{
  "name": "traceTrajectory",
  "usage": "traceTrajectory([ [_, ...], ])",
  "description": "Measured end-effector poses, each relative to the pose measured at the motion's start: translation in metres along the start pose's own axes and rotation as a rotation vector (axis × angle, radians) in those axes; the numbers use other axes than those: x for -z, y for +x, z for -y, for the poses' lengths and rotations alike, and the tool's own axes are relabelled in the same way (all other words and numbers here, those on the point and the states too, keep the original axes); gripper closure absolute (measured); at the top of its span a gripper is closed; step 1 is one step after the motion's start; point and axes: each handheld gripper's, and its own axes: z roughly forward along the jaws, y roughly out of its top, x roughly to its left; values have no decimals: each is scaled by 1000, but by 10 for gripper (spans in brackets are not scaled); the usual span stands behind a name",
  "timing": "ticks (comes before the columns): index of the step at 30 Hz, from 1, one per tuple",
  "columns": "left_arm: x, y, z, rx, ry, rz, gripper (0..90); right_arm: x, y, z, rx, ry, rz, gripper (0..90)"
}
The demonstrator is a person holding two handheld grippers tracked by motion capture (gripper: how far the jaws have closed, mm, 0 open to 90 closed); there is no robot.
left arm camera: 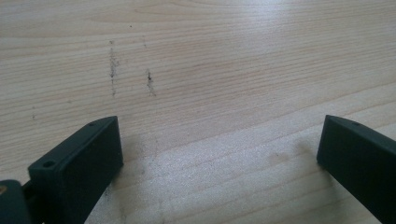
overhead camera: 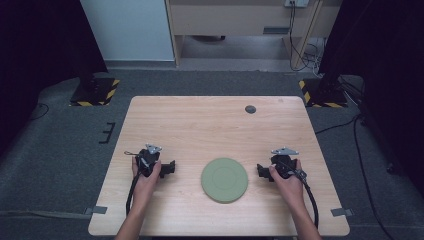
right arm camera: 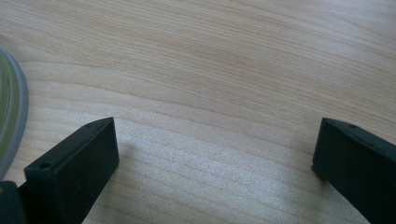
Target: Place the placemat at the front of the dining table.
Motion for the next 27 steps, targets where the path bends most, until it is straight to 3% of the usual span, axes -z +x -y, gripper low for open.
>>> traceTrajectory([
  [17, 5, -8, 4, -39, -8, 44, 22, 2, -1, 2, 37, -6, -30, 20],
  [23, 6, -13, 3, -68, -28, 65, 32, 8, -2, 2, 52, -16, -39, 44],
  [27, 9, -18, 1, -79, -67, 79, 31, 16, 1, 2, 63, -30, -51, 45],
])
